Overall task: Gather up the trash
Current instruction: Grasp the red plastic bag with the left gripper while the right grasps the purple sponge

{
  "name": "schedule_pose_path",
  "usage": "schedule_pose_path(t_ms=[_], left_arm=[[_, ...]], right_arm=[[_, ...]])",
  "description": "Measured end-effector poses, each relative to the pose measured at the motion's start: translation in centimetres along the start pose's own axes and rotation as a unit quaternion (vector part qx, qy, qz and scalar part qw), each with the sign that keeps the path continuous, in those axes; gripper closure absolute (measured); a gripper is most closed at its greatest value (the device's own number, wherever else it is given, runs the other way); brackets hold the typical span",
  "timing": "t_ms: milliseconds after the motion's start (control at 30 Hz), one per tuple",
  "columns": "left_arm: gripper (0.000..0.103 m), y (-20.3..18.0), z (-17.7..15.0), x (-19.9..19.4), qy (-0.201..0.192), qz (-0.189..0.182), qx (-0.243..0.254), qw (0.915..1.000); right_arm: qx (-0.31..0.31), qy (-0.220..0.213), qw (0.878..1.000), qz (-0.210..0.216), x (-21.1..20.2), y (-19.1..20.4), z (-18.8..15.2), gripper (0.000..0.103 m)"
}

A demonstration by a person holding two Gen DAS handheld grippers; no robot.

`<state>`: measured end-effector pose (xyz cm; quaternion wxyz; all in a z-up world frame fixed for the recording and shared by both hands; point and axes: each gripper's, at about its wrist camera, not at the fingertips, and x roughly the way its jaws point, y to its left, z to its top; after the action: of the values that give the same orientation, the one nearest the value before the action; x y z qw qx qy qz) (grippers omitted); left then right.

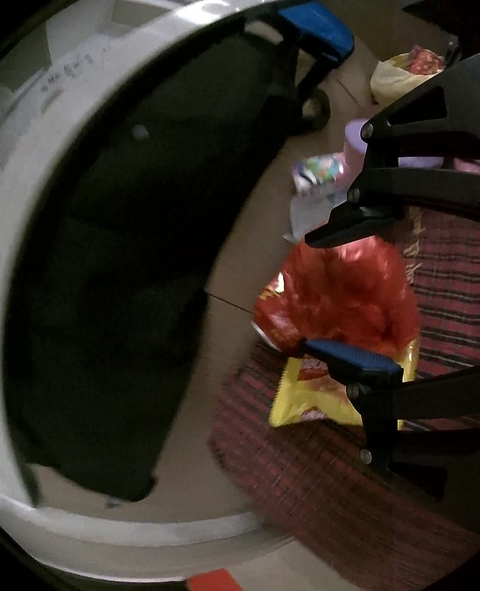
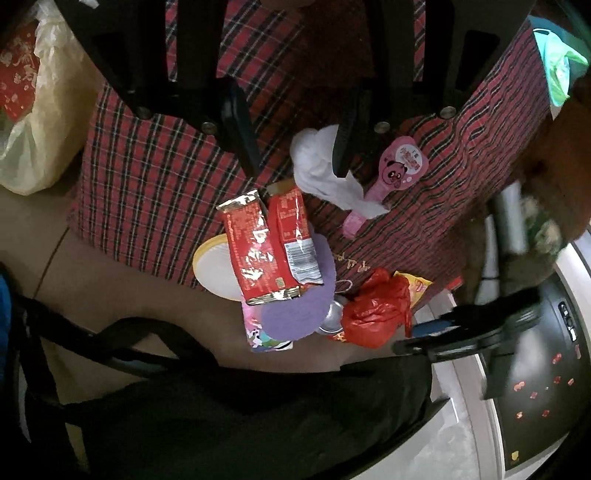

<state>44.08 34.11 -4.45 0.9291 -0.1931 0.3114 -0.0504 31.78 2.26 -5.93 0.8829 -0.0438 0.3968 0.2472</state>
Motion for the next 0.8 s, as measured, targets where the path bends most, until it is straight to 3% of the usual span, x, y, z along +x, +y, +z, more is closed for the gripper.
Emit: schedule_pose_path(t_ms=[100,300,467,567,600,700,800], left_arm=[[0.043,0.3,-1.1,1.6,0.035,-0.011,-0.008,0.9993],[0.043,-0.8,-2.2,1.2,0.041,0.004,0.007,0.9991],[0.045,-0.9,-2.2,1.4,0.052,0.003,-0.011,0.9986],[0.069,-0.8,-2.6,-0.3,0.038,-0.006,-0.016,0.9991],[0.088,-0.9,-2.8,-1.3,0.032,-0.010,-0.011,0.9994],[0.097,-1.9,-3.5,-4.3,0.007,-0.007,0.011,0.9999],[0.098,-2.1,-4.7,-6.9,-0.004,-0.017,0.012,0.9998]], right_arm=[[0.000,0.005,1.000,-0.009,-0.4,-0.4,-0.3,0.064],[0.004,-0.001,1.000,-0.013,-1.8,-0.9,0.1,0.064],[0.010,-0.013,1.000,-0.004,-2.4,-0.5,0.6,0.064],[0.011,-0.020,1.000,-0.011,-2.9,-0.2,0.7,0.064],[0.010,-0.025,1.000,-0.013,-3.2,-0.1,0.9,0.064],[0.012,-0.043,0.999,-0.023,-3.5,0.1,1.5,0.064],[0.008,-0.049,0.998,-0.022,-3.0,0.7,2.7,0.064]])
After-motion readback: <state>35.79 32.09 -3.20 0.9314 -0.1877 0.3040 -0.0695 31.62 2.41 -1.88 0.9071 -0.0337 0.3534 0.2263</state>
